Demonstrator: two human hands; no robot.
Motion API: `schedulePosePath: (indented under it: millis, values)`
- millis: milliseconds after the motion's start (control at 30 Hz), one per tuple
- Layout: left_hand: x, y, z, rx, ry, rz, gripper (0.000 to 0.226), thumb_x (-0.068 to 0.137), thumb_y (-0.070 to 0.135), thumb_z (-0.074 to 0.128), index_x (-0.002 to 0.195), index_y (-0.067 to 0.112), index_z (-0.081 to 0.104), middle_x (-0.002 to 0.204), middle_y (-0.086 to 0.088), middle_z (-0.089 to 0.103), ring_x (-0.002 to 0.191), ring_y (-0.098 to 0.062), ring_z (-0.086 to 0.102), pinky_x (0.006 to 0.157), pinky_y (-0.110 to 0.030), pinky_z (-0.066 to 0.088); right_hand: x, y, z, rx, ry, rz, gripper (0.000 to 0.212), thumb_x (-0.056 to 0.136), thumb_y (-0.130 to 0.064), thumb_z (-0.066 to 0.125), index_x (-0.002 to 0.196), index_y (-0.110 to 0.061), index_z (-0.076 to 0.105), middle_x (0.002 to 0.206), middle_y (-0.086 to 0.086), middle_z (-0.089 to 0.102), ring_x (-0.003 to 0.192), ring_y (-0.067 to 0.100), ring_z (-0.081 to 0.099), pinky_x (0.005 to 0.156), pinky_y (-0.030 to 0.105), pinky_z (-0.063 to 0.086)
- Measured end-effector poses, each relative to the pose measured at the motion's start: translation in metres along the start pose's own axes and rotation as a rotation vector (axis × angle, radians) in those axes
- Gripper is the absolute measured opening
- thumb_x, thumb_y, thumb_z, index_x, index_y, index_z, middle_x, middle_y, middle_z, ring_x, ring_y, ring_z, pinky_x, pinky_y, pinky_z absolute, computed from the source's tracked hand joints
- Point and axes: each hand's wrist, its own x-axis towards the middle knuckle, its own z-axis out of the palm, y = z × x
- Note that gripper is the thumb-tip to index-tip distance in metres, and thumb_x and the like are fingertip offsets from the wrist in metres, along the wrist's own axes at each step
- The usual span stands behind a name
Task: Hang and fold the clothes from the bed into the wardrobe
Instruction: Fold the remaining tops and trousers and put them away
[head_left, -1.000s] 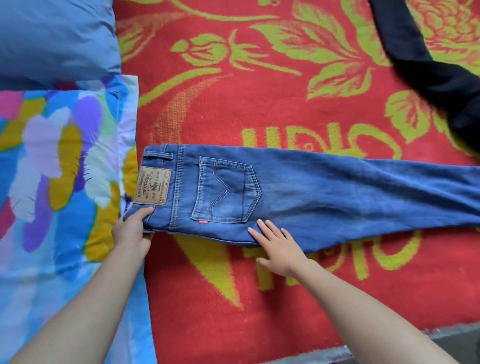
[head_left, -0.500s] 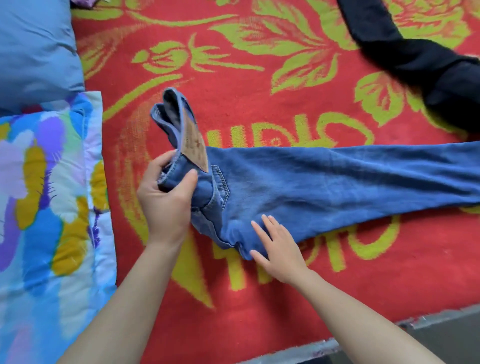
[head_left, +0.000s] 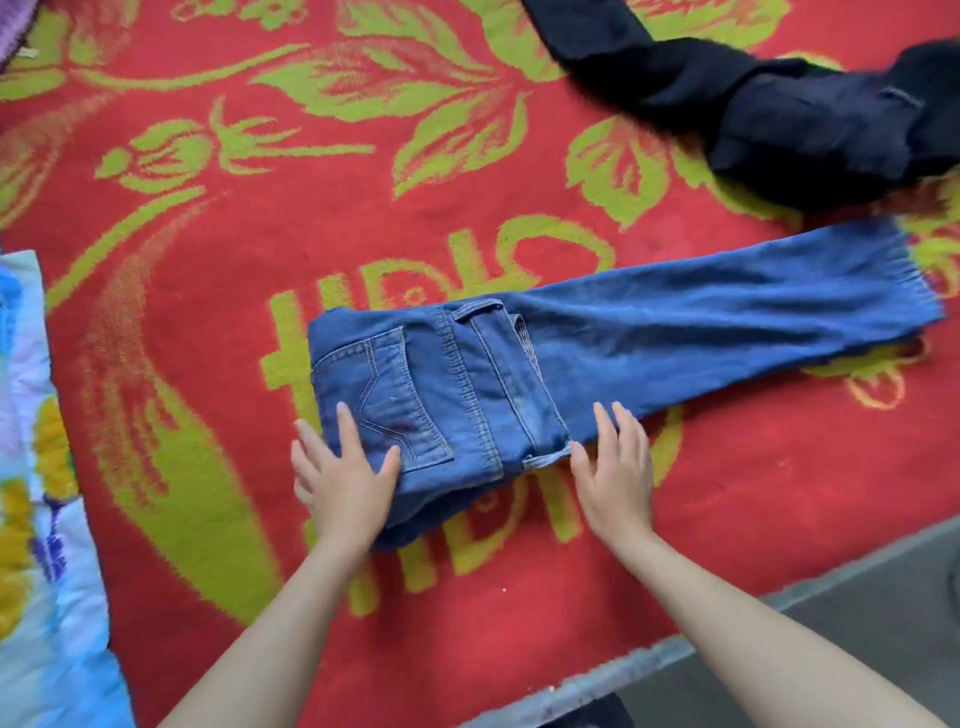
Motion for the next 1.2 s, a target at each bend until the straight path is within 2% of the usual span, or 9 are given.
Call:
schedulePosePath:
  millis: [167, 300, 367, 467, 600, 800, 933, 1067, 1200]
  values:
    - [0.019, -0.025, 0.011, -0.458, -0.181, -0.154, 0.113, 0.057, 0.067, 0.067, 0.148, 0.024, 0.014, 0.149, -0.011, 0.033, 0.135, -0.031, 0.035, 0.111, -0.048, 0.028, 0.004, -0.041, 0.02, -0.166, -0.058, -0.381, 0.052, 0.08, -0.036, 0.043, 0.129, -0.018, 0.044, 0.138, 0.017, 0.037, 0.128, 0.032, 0.036, 0.1, 0.044, 0.032]
    - [0.024, -0.027, 0.007, -0.767, -0.166, -0.214, 0.065, 0.083, 0.026, 0.07, 0.136, 0.018, 0.032, 0.128, -0.001, 0.05, 0.115, -0.017, 0.051, 0.099, -0.031, 0.037, 0.016, -0.039, 0.027, -0.261, -0.485, -0.208, 0.065, 0.089, -0.057, 0.021, 0.131, -0.021, 0.055, 0.139, 0.015, 0.048, 0.128, 0.033, 0.046, 0.093, 0.056, 0.046]
    - [0.032, -0.031, 0.005, -0.913, -0.188, -0.322, 0.069, 0.085, 0.025, 0.067, 0.142, 0.012, 0.03, 0.123, 0.0, 0.05, 0.11, -0.017, 0.052, 0.097, -0.034, 0.04, 0.023, -0.024, 0.03, -0.288, -0.57, -0.266, 0.097, 0.075, -0.075, -0.015, 0.147, -0.026, 0.027, 0.156, 0.008, 0.018, 0.144, 0.026, 0.017, 0.112, 0.049, 0.025]
    - [0.044, -0.048, -0.004, -1.11, -0.362, -0.407, 0.083, 0.071, 0.039, 0.076, 0.139, 0.008, 0.039, 0.129, -0.009, 0.058, 0.112, -0.025, 0.059, 0.097, -0.043, 0.046, 0.028, -0.021, 0.022, -0.208, -0.707, -0.214, 0.092, 0.071, -0.08, -0.007, 0.15, -0.034, 0.004, 0.159, -0.003, -0.008, 0.145, 0.015, -0.009, 0.116, 0.037, 0.004]
    - [0.043, -0.04, -0.024, -1.187, -0.619, -0.342, 0.065, 0.072, 0.035, 0.065, 0.131, 0.01, 0.052, 0.123, -0.013, 0.062, 0.11, -0.029, 0.06, 0.083, -0.034, 0.054, 0.03, -0.026, 0.018, -0.181, -0.7, -0.139, 0.057, 0.095, -0.055, 0.014, 0.149, -0.036, 0.009, 0.159, -0.005, -0.005, 0.145, 0.011, -0.008, 0.116, 0.038, 0.0]
    - [0.024, 0.011, -0.063, -1.128, -0.514, -0.07, 0.048, 0.056, 0.017, 0.067, 0.102, 0.022, 0.056, 0.091, -0.002, 0.071, 0.071, -0.012, 0.069, 0.059, -0.023, 0.056, 0.011, -0.026, 0.011, -0.276, -0.549, -0.073, 0.12, 0.048, -0.07, -0.046, 0.149, -0.036, 0.01, 0.159, -0.005, 0.003, 0.146, 0.016, -0.003, 0.116, 0.039, 0.005]
    - [-0.009, 0.065, -0.089, -1.063, -0.457, 0.166, 0.061, 0.042, 0.03, 0.073, 0.102, 0.025, 0.059, 0.088, 0.006, 0.073, 0.078, -0.011, 0.069, 0.062, -0.021, 0.055, 0.01, -0.016, -0.001, 0.036, -0.56, 0.036, 0.084, 0.082, -0.07, -0.005, 0.149, -0.025, 0.021, 0.156, -0.003, 0.019, 0.145, 0.017, 0.009, 0.117, 0.036, 0.012]
    - [-0.048, 0.147, -0.086, -1.053, -0.341, 0.402, 0.049, 0.064, 0.015, 0.071, 0.109, 0.03, 0.059, 0.096, 0.007, 0.072, 0.087, -0.012, 0.067, 0.077, -0.028, 0.056, 0.014, 0.014, -0.019, 0.391, -0.433, 0.245, 0.058, 0.096, -0.049, 0.026, 0.136, -0.013, 0.046, 0.14, 0.004, 0.048, 0.134, 0.023, 0.038, 0.112, 0.038, 0.028]
    - [-0.08, 0.212, -0.047, -1.044, -0.511, 0.42, 0.06, 0.087, 0.01, 0.062, 0.129, 0.041, 0.032, 0.081, 0.005, 0.069, 0.068, -0.01, 0.063, 0.061, -0.018, 0.048, 0.011, 0.056, -0.06, 0.534, -0.316, 0.579, 0.019, 0.099, -0.013, 0.04, 0.11, -0.009, 0.055, 0.103, 0.001, 0.06, 0.097, 0.012, 0.052, 0.076, 0.024, 0.037]
